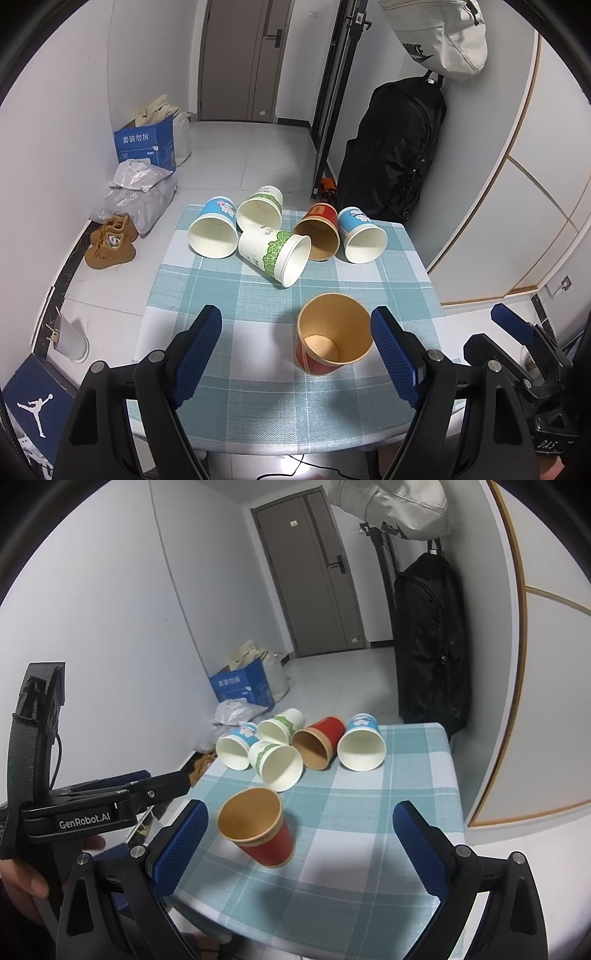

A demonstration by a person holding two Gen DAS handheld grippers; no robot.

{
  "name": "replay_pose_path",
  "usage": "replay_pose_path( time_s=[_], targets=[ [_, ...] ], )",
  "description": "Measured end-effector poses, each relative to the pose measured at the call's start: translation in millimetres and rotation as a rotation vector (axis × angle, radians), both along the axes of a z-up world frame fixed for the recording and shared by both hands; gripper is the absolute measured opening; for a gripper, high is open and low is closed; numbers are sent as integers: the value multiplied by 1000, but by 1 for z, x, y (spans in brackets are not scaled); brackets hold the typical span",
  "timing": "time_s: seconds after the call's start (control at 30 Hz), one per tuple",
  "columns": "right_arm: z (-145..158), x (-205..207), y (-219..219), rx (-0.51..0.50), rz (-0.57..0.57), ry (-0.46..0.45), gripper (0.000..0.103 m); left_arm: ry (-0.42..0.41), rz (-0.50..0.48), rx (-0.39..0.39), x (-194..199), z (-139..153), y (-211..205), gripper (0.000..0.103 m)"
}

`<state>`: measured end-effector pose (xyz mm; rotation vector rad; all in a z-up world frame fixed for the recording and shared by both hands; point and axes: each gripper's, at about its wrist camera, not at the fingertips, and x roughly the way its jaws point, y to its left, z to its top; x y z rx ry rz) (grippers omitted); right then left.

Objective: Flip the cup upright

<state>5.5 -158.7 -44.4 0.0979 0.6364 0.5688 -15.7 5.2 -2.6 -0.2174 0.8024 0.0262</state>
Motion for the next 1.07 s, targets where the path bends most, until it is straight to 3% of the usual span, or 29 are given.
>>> replay_pose_path(
  time_s=[0.87,1.07],
  targets=[
    [4,-5,0,3,6,-11,101,1,11,-31,3,3,4,79],
    [3,-4,1,-2,3,6,101,-38,12,-31,0,7,3,79]
  ],
)
